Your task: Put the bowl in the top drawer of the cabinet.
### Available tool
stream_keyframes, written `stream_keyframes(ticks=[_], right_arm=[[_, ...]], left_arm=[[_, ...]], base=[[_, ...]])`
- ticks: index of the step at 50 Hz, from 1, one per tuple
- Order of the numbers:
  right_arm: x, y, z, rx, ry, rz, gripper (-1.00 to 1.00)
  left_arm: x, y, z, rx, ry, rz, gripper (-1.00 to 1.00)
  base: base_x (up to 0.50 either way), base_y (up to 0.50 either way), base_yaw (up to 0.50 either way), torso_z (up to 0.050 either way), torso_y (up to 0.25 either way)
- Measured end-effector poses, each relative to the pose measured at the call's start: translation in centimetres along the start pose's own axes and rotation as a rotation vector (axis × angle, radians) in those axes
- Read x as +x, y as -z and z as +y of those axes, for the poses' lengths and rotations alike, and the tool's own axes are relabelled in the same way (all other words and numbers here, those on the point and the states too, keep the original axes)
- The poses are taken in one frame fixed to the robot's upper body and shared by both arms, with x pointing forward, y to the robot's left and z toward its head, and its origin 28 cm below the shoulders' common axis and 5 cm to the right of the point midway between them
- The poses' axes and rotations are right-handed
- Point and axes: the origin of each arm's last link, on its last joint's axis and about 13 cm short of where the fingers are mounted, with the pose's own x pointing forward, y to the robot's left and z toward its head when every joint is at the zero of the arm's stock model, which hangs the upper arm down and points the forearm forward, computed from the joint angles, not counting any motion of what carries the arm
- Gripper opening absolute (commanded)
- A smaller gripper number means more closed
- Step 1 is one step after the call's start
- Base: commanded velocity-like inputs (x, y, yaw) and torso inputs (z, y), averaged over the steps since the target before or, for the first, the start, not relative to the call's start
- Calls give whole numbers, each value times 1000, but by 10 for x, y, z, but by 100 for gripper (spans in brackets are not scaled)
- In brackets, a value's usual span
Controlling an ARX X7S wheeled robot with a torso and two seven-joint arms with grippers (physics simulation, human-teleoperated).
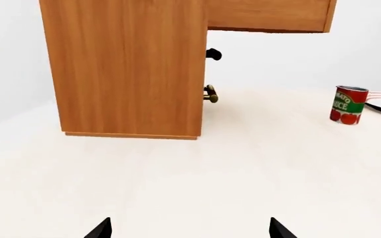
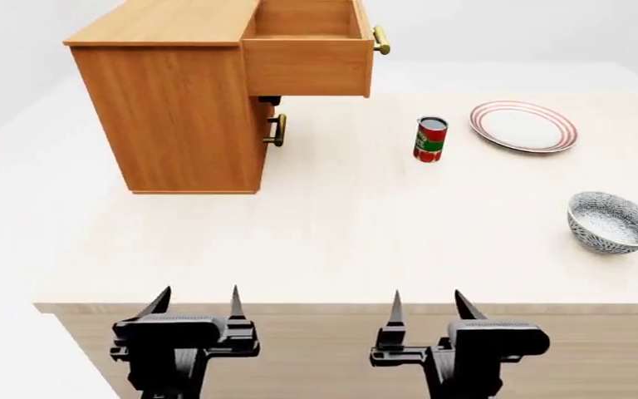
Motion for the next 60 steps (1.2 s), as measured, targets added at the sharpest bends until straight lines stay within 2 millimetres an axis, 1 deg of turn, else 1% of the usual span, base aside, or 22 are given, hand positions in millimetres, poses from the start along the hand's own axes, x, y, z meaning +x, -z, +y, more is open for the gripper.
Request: stream_keyframes(ticks=[4,8,20,27,33,42,50,54,60], right_arm=[[-1,-16,-1,0,3,-10,100],[-3,-38,-3,-6,5,-25,100],[1,-127,-13,-51,-30,-101,100],[9,-181,-21,-107,-64,-158,100],[13,-218,-29,-147,-85,-194,100],[17,-268,-40,-186,-114,-242,100],[22,-306,-47,-225,-143,-272,100],[25,-322,-50,-236,-156,-281,100],[29,-343,-54,-254,-172,-289,100]], left_arm=[[2,-19,0,-34,10,-15,100],[3,-40,-1,-74,26,-35,100],[12,-114,-2,-201,117,-129,100],[28,-163,0,-221,210,-216,100],[42,-201,2,-221,271,-276,100],[62,-249,6,-227,312,-326,100],[77,-287,9,-210,333,-371,100],[79,-304,11,-199,338,-389,100],[77,-327,15,-186,338,-411,100]], base=[[0,0,0,0,0],[0,0,0,0,0],[0,0,0,0,0],[0,0,0,0,0],[18,0,0,0,0],[122,0,0,0,0],[160,0,0,0,0],[158,0,0,0,0],[160,0,0,0,0]])
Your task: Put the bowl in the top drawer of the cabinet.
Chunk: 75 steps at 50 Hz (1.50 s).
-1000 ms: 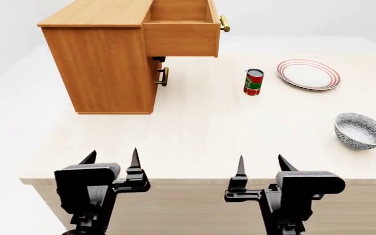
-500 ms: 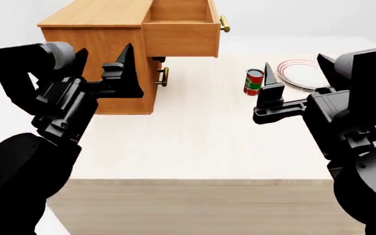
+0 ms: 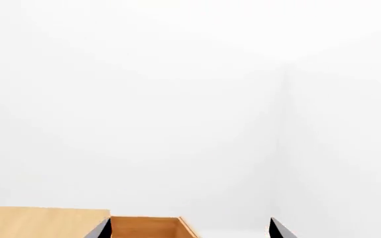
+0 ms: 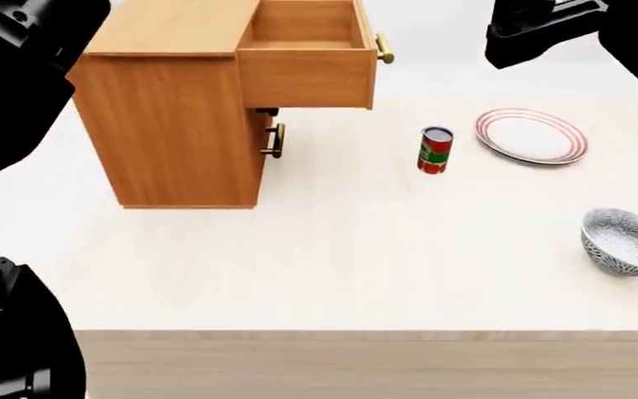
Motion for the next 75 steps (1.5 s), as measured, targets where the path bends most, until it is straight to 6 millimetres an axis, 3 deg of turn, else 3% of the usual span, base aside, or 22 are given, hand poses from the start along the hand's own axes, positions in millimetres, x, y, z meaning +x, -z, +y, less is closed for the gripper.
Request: stream_keyframes(ticks=[11,26,75], right_arm=[[14,-26,-13,-25,-26,-16,100],[27,-47,-24,-71,-31,-25,100],[40,-59,-28,-111,-34,-61,100]], left_arm=[[8,-30,-1,7,3,-22,100],[17,-54,-3,15,14,-47,100],[25,-69,-9,27,54,-72,100]], base=[[159,0,0,0,0],[159,0,0,0,0],[216,0,0,0,0]])
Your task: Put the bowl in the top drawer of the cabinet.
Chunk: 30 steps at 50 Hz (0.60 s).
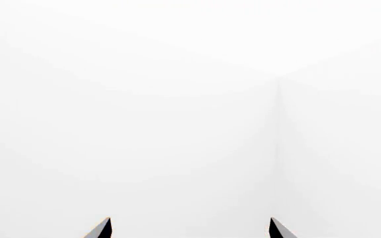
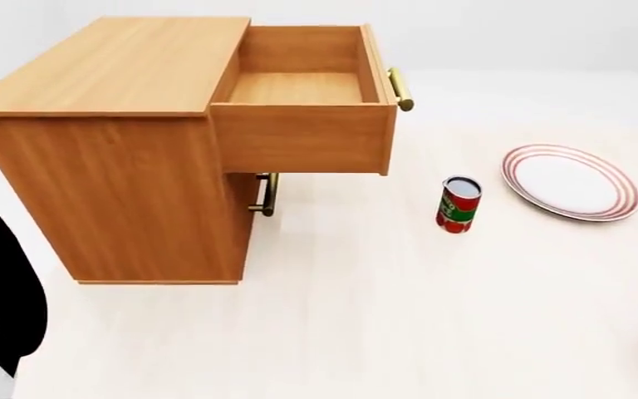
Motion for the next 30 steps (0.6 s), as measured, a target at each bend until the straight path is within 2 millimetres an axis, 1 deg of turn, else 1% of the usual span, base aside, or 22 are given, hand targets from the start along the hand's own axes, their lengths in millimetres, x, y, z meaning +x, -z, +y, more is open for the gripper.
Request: stream_keyframes(ticks=[14,24,30], right_arm=[[0,0,1,3,-2,-2,100],[-8,-4,-1,7,3,19,100],[-15,-10,-6,17,12,85,100]], left_arm=[[-1,-3,-1,-3,2,-4,100],[-2,-3,-1,-6,2,-4,100],[-2,-5,-1,-10,1,0,100]], base=[[258,0,0,0,1],[5,0,0,0,0],[0,0,0,0,0]])
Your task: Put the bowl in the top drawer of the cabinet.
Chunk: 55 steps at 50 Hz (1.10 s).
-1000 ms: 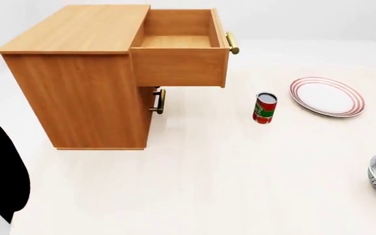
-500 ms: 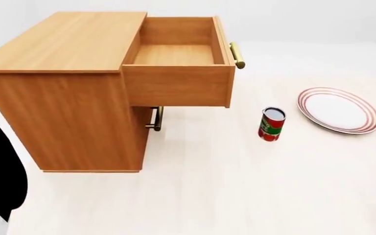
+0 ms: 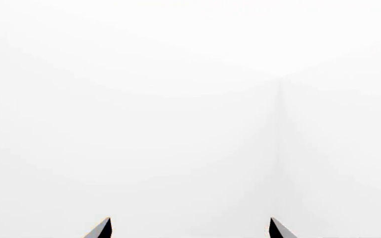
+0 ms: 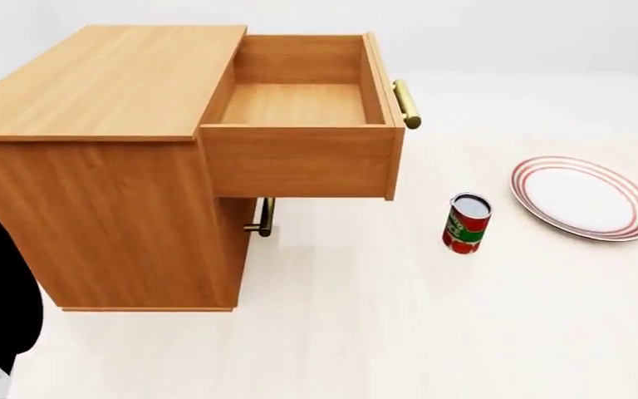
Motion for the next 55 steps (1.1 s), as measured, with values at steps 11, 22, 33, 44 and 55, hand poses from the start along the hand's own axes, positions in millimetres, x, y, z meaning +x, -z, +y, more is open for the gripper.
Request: stream_keyframes(ticks=[11,22,33,44,55], right_arm=[[-26,-12,-12,32,9,237,100],[-65,-17,-25,50,43,489,100],[-98,-7,-27,87,68,710,100],[-118,11,-31,87,114,890,100],[-131,34,-31,60,138,1027,100]], left_arm=[[1,-2,0,-8,-10,22,100],[1,-6,-1,-16,-20,35,100],[0,-8,1,-22,-28,34,100],[1,-7,3,-28,-32,32,100],[4,-3,4,-31,-34,31,100]], base=[[0,0,0,0,0],[0,0,0,0,0],[0,0,0,0,0],[0,0,0,0,0],[0,0,0,0,0]])
